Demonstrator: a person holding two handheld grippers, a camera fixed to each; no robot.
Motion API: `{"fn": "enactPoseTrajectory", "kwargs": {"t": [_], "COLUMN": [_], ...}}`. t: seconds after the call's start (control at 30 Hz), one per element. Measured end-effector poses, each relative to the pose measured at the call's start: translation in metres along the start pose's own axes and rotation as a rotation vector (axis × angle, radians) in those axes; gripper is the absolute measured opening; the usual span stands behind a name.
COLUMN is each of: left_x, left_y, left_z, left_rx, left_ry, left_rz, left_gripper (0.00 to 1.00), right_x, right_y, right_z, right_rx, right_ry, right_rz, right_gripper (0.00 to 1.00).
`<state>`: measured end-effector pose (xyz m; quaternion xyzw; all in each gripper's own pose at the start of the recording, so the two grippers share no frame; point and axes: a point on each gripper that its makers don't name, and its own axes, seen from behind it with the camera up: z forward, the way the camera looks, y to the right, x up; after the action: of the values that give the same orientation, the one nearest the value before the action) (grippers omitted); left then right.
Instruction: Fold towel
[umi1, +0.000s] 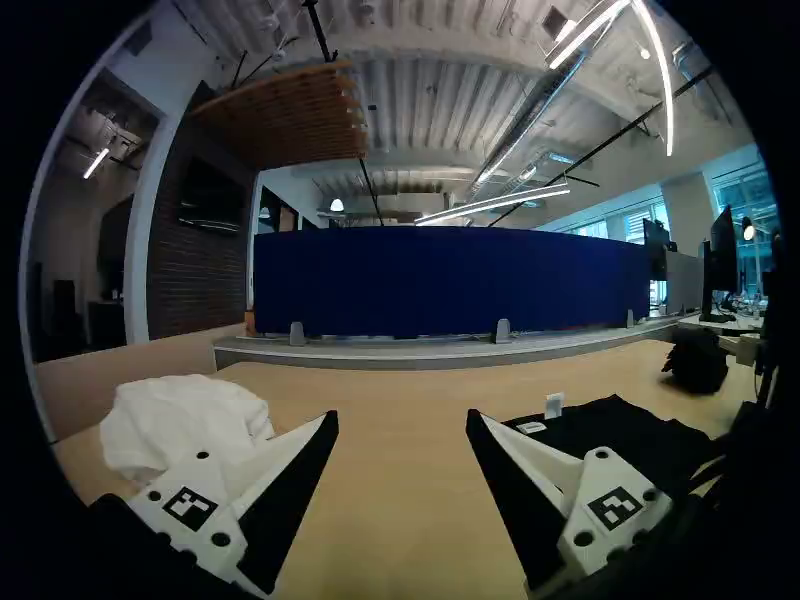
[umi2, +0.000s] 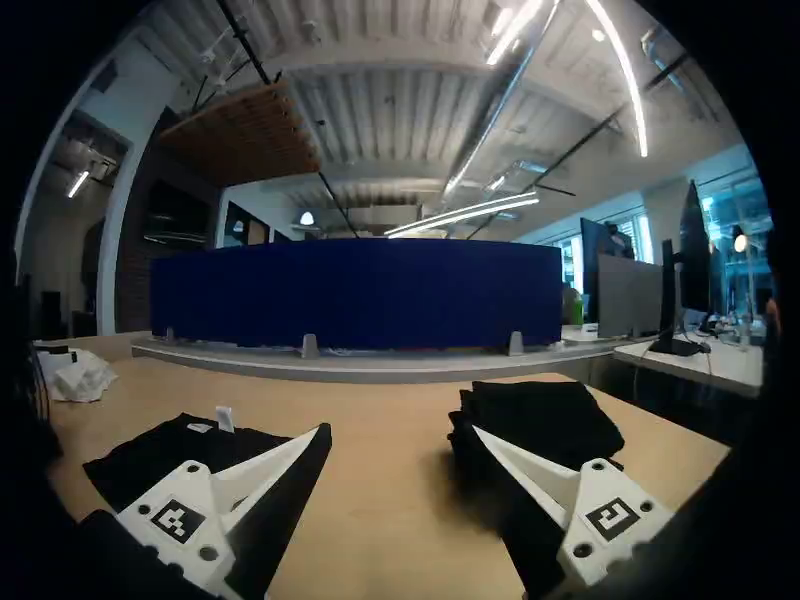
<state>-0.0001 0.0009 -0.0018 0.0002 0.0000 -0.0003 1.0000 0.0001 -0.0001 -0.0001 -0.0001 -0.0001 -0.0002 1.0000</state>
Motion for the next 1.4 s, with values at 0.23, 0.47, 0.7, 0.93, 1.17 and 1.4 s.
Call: {"fn": "enactPoseTrajectory", "kwargs": {"t": [0.23,0.47,0.7,0.93,1.17,1.4], "left_x": [0.0,0.0,0.0,-0.001,-0.002,0.035], "left_y": [0.0,0.0,0.0,0.002,-0.005,-0.002], "left_z": [0.0,0.0,-0.001,-0.002,0.001,0.002], "left_rx": [0.0,0.0,0.0,-0.001,0.019,0.011], "left_ry": [0.0,0.0,0.0,0.0,-0.001,0.026], "left_rz": [0.0,0.0,0.0,0.001,-0.001,-0.032], "left_gripper": [0.95,0.95,0.95,0.95,0.95,0.95], "right_x": [0.001,0.001,0.001,0.001,0.002,0.022], "right_y": [0.0,-0.001,-0.001,-0.001,-0.003,-0.004], "right_z": [0.0,0.0,-0.001,-0.001,0.0,0.0], "right_rx": [0.0,0.0,0.0,0.0,0.006,0.013], "right_ry": [0.0,0.0,0.0,0.0,-0.001,-0.026], "right_rz": [-0.001,-0.001,-0.001,-0.001,0.0,0.023], "right_gripper": [1.0,1.0,0.99,0.99,1.0,0.99]}}
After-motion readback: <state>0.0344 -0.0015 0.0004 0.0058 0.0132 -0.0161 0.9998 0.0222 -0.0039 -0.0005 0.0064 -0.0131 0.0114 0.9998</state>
